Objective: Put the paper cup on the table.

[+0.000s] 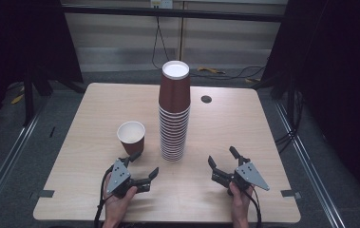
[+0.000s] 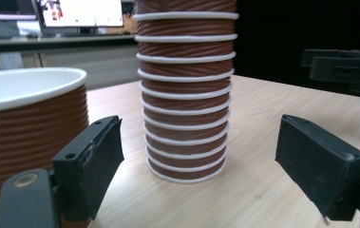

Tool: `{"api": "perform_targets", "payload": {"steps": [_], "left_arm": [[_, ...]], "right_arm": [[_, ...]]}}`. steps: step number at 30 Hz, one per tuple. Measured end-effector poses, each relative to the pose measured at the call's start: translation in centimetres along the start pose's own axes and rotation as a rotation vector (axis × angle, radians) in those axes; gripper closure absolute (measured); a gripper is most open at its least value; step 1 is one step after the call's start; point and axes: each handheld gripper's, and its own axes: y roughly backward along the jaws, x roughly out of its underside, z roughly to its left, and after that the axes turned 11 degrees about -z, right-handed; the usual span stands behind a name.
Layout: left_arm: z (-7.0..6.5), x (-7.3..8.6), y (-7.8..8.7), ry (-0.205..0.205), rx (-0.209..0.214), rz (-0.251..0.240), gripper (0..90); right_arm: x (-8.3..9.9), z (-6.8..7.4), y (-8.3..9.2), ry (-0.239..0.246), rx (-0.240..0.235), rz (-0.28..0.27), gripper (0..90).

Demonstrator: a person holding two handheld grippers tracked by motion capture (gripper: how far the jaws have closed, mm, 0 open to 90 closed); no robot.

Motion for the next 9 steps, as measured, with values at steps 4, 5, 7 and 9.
{"api": "perform_targets", "payload": {"steps": [4,5,7,9], "left_arm": [[0.28,0.08,0.21,0.044,-0.013,-0.021,15.5],[0.41,0.04,0.24,0.017,0.001,-0.016,15.7],[0.3,0.1,0.27,0.046,-0.01,-0.025,15.4],[0.3,0.1,0.25,0.05,-0.008,-0.025,15.5]], "right_arm": [[-0.01,-0.02,-0.05,-0.004,-0.003,0.006,14.4],[-0.01,-0.05,-0.08,-0.006,-0.007,0.008,14.8],[-0.03,-0.08,-0.16,-0.006,-0.01,0.015,15.0],[-0.09,-0.17,-0.3,-0.007,-0.027,0.038,16.0]]}}
